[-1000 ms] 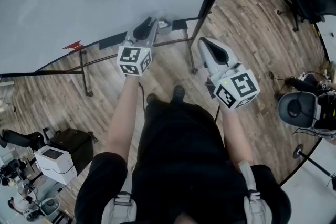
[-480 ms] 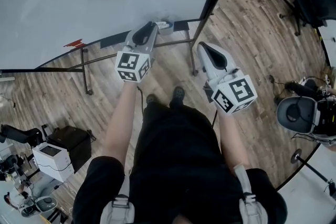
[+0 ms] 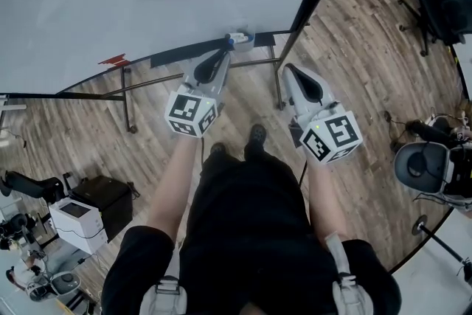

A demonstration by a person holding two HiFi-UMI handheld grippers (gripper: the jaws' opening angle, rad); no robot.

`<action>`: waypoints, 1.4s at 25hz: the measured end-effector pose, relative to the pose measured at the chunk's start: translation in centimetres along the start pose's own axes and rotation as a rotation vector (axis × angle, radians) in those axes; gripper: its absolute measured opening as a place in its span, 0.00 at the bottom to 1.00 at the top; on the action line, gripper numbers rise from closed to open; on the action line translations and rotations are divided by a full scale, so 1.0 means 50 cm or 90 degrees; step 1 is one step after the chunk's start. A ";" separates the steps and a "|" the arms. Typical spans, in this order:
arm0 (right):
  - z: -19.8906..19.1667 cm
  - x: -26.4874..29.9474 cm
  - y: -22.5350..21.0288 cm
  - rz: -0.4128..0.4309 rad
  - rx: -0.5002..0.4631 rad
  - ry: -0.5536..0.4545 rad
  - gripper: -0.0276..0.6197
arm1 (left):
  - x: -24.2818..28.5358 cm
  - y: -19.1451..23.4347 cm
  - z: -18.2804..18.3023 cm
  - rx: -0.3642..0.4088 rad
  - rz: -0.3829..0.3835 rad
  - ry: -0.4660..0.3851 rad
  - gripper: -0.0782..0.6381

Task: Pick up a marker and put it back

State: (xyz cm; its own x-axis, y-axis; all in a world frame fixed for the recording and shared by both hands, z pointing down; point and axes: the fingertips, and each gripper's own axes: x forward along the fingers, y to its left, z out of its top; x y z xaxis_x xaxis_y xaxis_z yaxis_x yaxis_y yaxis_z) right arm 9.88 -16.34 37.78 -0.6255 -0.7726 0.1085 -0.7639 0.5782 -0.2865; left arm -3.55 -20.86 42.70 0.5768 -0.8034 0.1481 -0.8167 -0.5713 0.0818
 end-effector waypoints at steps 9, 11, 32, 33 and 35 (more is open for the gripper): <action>0.011 0.029 0.079 -0.017 -0.018 -0.010 0.05 | -0.085 -0.003 0.038 0.008 -0.045 -0.005 0.15; 0.012 0.032 0.103 -0.023 -0.022 -0.012 0.05 | -0.107 -0.003 0.049 0.011 -0.056 -0.010 0.14; -0.048 -0.036 0.293 -0.130 -0.081 0.011 0.05 | -0.276 -0.009 0.085 -0.014 -0.157 -0.031 0.12; -0.050 -0.042 0.298 -0.138 -0.080 0.009 0.05 | -0.283 -0.011 0.083 -0.014 -0.160 -0.031 0.12; -0.055 -0.056 0.307 -0.152 -0.078 0.004 0.05 | -0.295 -0.016 0.081 -0.010 -0.168 -0.030 0.12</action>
State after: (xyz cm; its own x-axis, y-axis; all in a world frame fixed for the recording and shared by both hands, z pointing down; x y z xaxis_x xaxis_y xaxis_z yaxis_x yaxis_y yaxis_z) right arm -0.54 -4.59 35.68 -0.4257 -0.8896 0.1656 -0.9033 0.4072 -0.1351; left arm -11.34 -9.22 36.45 0.7692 -0.6347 0.0733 -0.6385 -0.7591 0.1270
